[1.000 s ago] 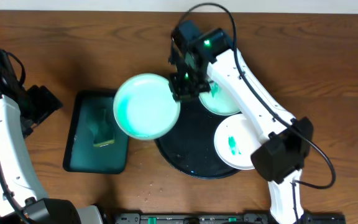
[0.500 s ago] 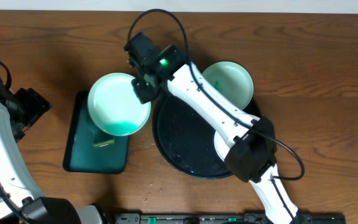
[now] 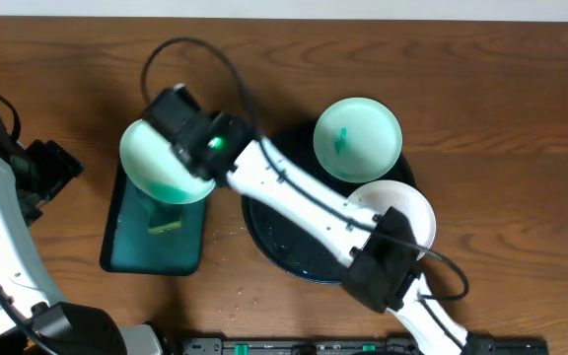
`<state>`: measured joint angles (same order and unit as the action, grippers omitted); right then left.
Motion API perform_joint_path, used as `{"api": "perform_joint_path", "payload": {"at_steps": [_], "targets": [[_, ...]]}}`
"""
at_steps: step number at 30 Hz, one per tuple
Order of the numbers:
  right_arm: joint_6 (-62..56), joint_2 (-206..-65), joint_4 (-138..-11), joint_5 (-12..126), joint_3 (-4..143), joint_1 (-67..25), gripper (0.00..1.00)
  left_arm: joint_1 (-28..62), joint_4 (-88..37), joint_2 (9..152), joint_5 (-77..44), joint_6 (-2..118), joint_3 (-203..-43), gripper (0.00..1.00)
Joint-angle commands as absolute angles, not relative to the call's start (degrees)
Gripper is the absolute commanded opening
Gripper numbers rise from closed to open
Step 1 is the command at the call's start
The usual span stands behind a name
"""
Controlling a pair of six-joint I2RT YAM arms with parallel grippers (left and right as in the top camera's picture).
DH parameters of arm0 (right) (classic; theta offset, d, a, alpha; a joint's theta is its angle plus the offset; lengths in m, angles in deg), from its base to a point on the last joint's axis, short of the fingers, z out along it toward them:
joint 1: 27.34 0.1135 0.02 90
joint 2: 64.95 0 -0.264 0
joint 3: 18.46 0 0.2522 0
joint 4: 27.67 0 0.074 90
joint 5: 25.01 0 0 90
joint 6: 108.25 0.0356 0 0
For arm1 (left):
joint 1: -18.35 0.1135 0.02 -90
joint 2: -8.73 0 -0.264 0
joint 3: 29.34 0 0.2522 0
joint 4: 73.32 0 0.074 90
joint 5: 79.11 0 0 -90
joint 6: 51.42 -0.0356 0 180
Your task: Clean dirty plates on tray and stack at the side
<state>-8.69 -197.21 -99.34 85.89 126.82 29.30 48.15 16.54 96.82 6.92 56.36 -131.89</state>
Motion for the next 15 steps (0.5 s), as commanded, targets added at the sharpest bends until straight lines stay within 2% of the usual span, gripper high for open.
{"api": "perform_joint_path", "payload": {"at_steps": [1,9,15], "targets": [[-18.0,-197.2,-97.1,105.0,128.4,35.2,0.02,48.5,16.6,97.2,6.9,56.5,-132.7,0.80],[-26.2,-197.2,-92.2,119.4,128.4,40.9,0.01,48.5,16.7,97.2,6.9,56.5,-132.7,0.80],[-27.3,-197.2,-91.8,121.3,128.4,41.0,0.01,48.4,16.7,97.2,6.8,56.5,-132.7,0.80]]}}
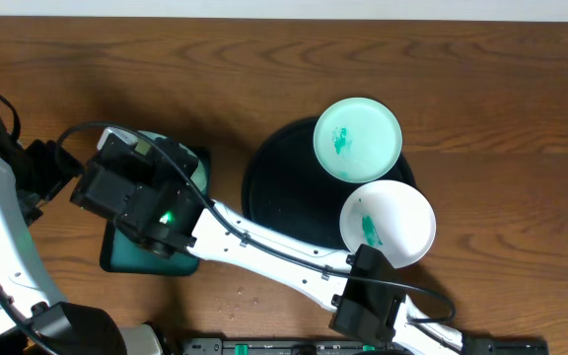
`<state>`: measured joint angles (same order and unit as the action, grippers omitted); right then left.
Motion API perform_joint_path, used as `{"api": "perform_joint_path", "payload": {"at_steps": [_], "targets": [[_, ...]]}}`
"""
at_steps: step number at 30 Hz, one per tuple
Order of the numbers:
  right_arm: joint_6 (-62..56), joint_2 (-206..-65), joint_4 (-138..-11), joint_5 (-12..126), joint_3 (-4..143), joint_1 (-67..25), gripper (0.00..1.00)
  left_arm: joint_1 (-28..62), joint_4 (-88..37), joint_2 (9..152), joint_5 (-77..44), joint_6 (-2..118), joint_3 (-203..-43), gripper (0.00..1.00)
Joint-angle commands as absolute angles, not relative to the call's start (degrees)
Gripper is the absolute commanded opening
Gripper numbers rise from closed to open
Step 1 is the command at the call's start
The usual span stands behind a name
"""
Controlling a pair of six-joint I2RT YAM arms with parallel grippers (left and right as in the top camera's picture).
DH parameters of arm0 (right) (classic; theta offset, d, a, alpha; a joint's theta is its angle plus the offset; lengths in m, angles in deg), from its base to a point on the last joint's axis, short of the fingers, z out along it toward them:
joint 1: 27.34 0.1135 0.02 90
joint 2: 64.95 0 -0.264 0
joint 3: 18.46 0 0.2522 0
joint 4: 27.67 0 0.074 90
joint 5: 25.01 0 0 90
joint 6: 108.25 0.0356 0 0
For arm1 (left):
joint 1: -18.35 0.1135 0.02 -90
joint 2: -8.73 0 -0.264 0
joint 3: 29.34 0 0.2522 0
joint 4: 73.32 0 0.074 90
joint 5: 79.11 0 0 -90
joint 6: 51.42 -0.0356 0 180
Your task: Clean dirty plates on tray and stack at the side
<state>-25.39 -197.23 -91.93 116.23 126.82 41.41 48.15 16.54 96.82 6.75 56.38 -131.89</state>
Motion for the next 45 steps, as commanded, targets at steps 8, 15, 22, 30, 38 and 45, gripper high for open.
{"api": "perform_joint_path", "payload": {"at_steps": [8,15,22,30,38,45], "targets": [[-27.4,-197.2,-91.8,122.0,128.4,41.0,0.01,48.4,16.9,97.2,6.8,56.5,-132.7,0.80],[-27.5,-197.2,-91.9,124.3,128.4,41.3,0.01,48.4,16.9,97.2,6.8,56.5,-132.7,0.80],[-22.3,-196.5,-96.6,120.0,128.3,38.9,0.01,48.4,17.2,97.2,6.8,56.5,-132.7,0.80],[-23.1,-195.3,-95.8,117.4,128.4,39.7,0.01,48.4,17.8,97.2,6.8,56.5,-132.7,0.80],[-20.8,-194.3,-97.1,116.0,128.3,38.6,0.01,48.4,18.2,97.2,6.8,56.5,-132.7,0.80],[-10.9,-193.1,-101.9,103.8,128.3,34.2,0.01,48.4,17.6,97.2,6.8,56.5,-132.6,0.80]]}}
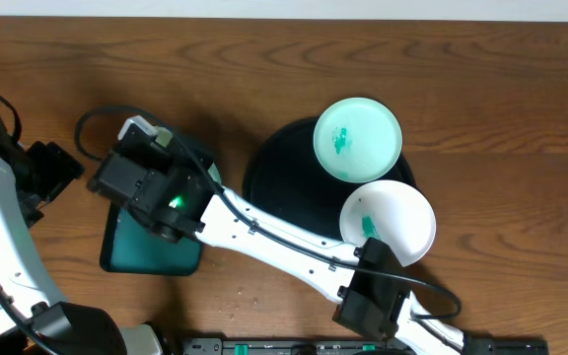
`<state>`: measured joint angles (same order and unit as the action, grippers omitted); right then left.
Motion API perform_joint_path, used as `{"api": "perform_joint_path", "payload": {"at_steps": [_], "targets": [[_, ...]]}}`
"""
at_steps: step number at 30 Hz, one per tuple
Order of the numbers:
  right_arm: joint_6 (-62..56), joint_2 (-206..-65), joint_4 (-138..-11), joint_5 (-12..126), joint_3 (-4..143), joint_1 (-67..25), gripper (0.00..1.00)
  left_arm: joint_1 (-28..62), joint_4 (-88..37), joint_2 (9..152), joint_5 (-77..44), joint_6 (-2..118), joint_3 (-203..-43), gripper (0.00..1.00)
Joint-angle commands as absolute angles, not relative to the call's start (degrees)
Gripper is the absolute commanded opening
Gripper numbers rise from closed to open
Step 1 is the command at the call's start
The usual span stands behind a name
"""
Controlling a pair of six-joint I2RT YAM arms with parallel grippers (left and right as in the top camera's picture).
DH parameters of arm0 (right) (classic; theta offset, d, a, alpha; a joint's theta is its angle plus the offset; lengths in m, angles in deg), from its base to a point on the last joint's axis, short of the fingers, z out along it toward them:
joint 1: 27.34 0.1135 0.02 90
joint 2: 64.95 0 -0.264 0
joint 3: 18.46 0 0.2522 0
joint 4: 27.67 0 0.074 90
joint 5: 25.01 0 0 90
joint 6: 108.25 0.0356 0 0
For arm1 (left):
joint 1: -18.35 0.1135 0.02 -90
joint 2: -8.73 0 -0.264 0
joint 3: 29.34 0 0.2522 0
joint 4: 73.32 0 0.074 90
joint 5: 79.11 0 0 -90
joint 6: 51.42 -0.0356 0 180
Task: Clean dirty plates on tray and stack at the side
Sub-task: 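Carry the plate to the table's right side and release it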
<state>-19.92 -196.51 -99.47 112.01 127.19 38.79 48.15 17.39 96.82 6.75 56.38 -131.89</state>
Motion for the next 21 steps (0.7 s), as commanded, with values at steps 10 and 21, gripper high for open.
{"api": "perform_joint_path", "payload": {"at_steps": [10,21], "targets": [[2.1,-186.9,-107.8,70.3,128.6,10.1,0.01,45.1,17.2,99.9,6.8,56.6,-132.5,0.80],[0.3,-185.1,-121.8,45.0,128.5,-29.7,0.01,32.5,14.7,104.9,6.9,56.2,-132.2,0.80]]}}
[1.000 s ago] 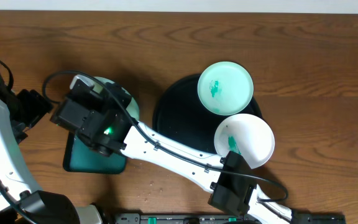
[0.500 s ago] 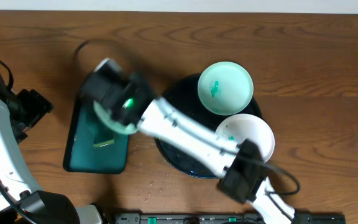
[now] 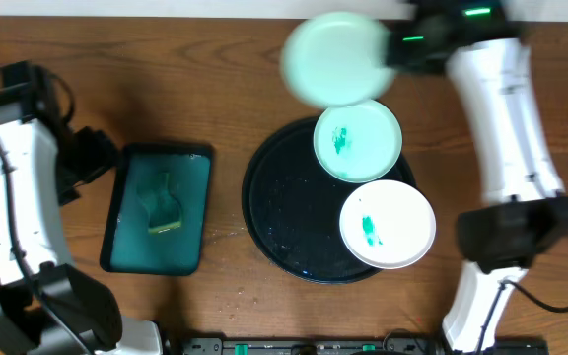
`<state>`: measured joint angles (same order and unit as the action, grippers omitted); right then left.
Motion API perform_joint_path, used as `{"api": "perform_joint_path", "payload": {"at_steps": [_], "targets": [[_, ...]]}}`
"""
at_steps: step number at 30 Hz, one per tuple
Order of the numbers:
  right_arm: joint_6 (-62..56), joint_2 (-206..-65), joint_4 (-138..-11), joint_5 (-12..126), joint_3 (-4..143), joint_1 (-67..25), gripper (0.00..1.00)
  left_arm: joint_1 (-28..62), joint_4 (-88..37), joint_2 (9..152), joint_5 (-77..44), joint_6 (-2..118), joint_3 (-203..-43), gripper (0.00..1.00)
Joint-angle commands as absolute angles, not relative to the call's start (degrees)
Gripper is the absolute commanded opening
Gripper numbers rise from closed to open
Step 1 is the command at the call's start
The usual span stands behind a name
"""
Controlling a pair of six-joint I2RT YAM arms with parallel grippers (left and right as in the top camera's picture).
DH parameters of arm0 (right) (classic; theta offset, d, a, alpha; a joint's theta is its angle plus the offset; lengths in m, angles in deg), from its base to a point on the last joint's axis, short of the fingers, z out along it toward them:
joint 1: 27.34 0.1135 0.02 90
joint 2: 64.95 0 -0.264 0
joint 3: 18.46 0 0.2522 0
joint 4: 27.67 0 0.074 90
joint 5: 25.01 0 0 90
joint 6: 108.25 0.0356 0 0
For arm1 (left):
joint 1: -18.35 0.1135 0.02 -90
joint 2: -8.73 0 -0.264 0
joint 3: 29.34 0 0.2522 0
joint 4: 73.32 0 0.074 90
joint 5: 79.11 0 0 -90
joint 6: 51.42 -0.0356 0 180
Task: Clean dirty plates on tray and stack at the side
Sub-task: 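Carry the plate to the table's right side and release it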
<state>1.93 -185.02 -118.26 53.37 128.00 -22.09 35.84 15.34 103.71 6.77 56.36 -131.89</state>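
My right gripper (image 3: 396,47) is at the far side of the table, shut on the rim of a pale green plate (image 3: 328,59). The plate is blurred and held above the wood behind the round black tray (image 3: 279,212). On the tray lie a mint plate (image 3: 358,140) with a green smear and a white plate (image 3: 388,224) with a green smear. My left gripper (image 3: 92,158) sits just left of the green basin (image 3: 126,247). Its fingers are too dark to read.
A sponge (image 3: 161,202) lies in the water of the basin. The right arm (image 3: 501,108) runs down the right side of the table, past the tray's edge. A few crumbs or droplets lie on the wood in front of the basin.
My right arm was stretched across the table over the basin. Now it is at the far right, holding the pale green plate behind the tray. The left arm has shifted closer to the basin.
First my right gripper held the pale green plate over the basin. At the two later moments the arm hung low over the basin, hiding the plate. Now the plate is held up at the back, behind the tray, and the basin shows only the sponge.
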Motion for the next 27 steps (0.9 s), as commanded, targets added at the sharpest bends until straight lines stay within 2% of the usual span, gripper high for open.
{"api": "perform_joint_path", "payload": {"at_steps": [1,7,12,22,27], "targets": [[-0.9,-185.6,-123.3,45.0,128.3,-33.0,0.01,31.4,14.5,105.3,6.9,56.2,-132.2,0.80],[-7.0,-187.8,-127.1,45.7,126.4,-48.1,0.01,26.4,12.9,107.6,6.9,56.2,-132.2,0.80],[-9.4,-187.9,-124.3,46.8,120.8,-54.8,0.01,25.7,12.7,107.9,6.9,56.2,-132.2,0.80],[-10.5,-187.9,-106.4,50.2,96.4,-57.7,0.01,25.7,12.6,107.9,6.9,56.1,-132.2,0.81],[-8.0,-187.9,-101.4,54.1,90.5,-57.9,0.01,25.7,13.0,107.9,6.9,54.9,-132.2,0.80]]}}
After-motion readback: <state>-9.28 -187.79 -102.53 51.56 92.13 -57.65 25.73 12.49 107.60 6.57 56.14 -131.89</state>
